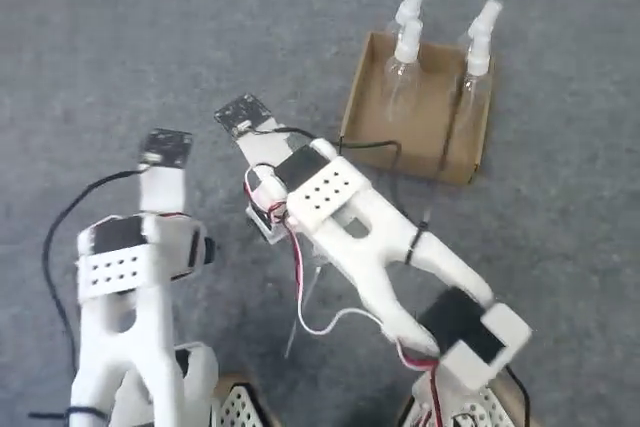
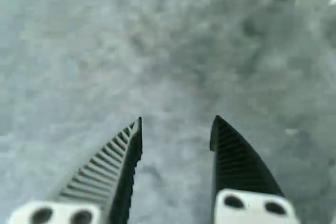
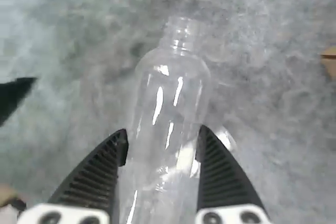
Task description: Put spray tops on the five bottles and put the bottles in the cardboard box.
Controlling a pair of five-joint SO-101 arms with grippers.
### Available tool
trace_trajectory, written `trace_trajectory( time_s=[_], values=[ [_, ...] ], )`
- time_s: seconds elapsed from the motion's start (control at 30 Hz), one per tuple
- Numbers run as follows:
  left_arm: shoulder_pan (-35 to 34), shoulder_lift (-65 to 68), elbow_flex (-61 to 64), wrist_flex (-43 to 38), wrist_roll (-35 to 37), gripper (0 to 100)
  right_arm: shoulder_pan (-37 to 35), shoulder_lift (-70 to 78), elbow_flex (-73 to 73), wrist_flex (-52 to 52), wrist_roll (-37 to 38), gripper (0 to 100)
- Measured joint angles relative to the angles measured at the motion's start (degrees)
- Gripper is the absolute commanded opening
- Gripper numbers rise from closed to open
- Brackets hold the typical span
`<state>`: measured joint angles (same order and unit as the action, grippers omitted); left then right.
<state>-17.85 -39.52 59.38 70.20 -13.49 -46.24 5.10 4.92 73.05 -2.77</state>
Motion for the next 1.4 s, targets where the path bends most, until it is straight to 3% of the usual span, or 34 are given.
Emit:
trace_trajectory(
  time_s=[0.27, 0.73, 0.97, 1.1, 1.4],
  values=[
    [7.1, 0.0, 4.0, -2.1, 0.7, 20, 0.1, -8.2, 0.0, 6.0, 4.7, 0.6],
    [7.5, 0.0, 4.4, -4.0, 0.7, 20, 0.1, -15.8, 0.0, 13.0, 7.6, 0.6],
    [7.5, 0.0, 7.7, -6.9, 0.8, 20, 1.2, -22.0, 0.0, 20.5, 12.8, 0.6],
    [7.6, 0.0, 8.4, -8.4, 0.7, 20, 8.5, -27.4, -0.1, 24.9, 16.4, 0.6],
    [7.6, 0.0, 8.4, -8.6, 0.7, 20, 37.6, -30.9, 9.5, 26.7, 30.2, 0.6]
  ],
)
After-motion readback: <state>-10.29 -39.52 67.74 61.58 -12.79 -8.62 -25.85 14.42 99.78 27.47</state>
